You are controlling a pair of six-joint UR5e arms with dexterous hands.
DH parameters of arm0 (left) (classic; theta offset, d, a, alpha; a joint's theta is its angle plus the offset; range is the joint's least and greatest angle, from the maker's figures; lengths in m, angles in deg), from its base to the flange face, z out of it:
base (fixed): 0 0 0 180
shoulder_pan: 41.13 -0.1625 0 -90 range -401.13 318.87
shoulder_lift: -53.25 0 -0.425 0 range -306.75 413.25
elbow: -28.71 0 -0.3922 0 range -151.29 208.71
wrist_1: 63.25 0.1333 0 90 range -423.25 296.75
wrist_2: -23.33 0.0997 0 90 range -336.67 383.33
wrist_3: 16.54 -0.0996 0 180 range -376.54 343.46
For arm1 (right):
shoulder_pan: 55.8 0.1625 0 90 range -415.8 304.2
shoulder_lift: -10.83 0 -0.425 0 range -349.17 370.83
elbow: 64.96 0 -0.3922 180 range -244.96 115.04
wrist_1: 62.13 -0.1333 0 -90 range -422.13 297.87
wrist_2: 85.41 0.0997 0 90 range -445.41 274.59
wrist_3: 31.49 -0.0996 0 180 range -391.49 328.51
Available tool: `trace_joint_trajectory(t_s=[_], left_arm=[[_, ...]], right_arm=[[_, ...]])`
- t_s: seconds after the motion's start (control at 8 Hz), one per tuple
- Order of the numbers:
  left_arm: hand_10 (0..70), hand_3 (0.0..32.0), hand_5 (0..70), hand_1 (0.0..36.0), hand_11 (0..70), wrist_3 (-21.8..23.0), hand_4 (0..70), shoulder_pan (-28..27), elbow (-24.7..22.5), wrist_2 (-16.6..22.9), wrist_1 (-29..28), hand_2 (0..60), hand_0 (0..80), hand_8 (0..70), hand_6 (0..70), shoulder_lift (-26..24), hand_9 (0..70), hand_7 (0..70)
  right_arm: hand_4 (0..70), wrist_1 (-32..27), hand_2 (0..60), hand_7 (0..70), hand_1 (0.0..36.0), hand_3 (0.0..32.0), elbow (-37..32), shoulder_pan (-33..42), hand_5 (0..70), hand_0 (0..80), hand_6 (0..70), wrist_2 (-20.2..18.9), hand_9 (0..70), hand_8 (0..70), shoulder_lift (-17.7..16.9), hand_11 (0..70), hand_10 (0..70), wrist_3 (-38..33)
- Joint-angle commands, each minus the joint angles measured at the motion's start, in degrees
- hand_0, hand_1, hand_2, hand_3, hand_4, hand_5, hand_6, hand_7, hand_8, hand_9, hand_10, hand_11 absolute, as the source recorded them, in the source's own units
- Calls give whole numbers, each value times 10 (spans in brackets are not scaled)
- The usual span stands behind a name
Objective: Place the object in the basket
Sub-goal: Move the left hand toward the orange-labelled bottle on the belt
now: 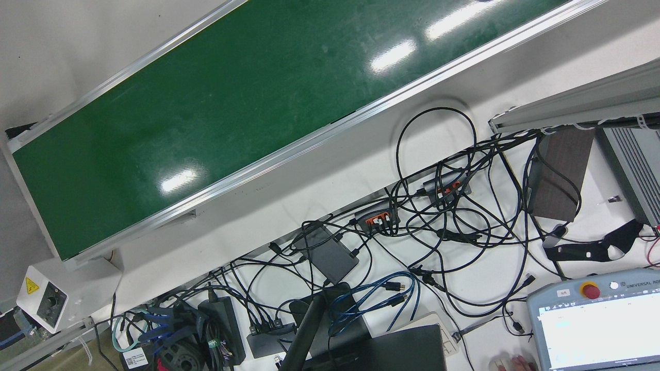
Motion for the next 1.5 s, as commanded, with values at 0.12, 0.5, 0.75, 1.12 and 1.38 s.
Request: trace_joint_trajectory(t_s=[0.12,0.5,0.75,1.12,1.38], left_arm=[[54,0,26,146,101,-15,0,-67,-29,-1,65,0,507,0,0,-57,1,0],[57,0,18,136,104,-28,0,-98,-28,-3,137,0,500,0,0,-143,3,0],[67,0,10,129,118,-37,0,-110,-28,-18,141,0,499,4,0,-146,24,0],[70,0,3,127,123,-42,0,-140,-29,-93,138,0,504,0,0,-146,20,0],[69,0,3,128,122,-70,0,-159,-30,-104,139,0,503,0,0,-146,17,0]], right_arm=[[0,0,0,0,0,0,0,0,0,0,0,0,0,0,0,0,0,0],[0,0,0,0,0,0,0,0,0,0,0,0,0,0,0,0,0,0],[0,0,0,0,0,0,0,0,0,0,0,0,0,0,0,0,0,0],[0,0,0,0,0,0,0,0,0,0,0,0,0,0,0,0,0,0],[0,0,0,0,0,0,0,0,0,0,0,0,0,0,0,0,0,0]])
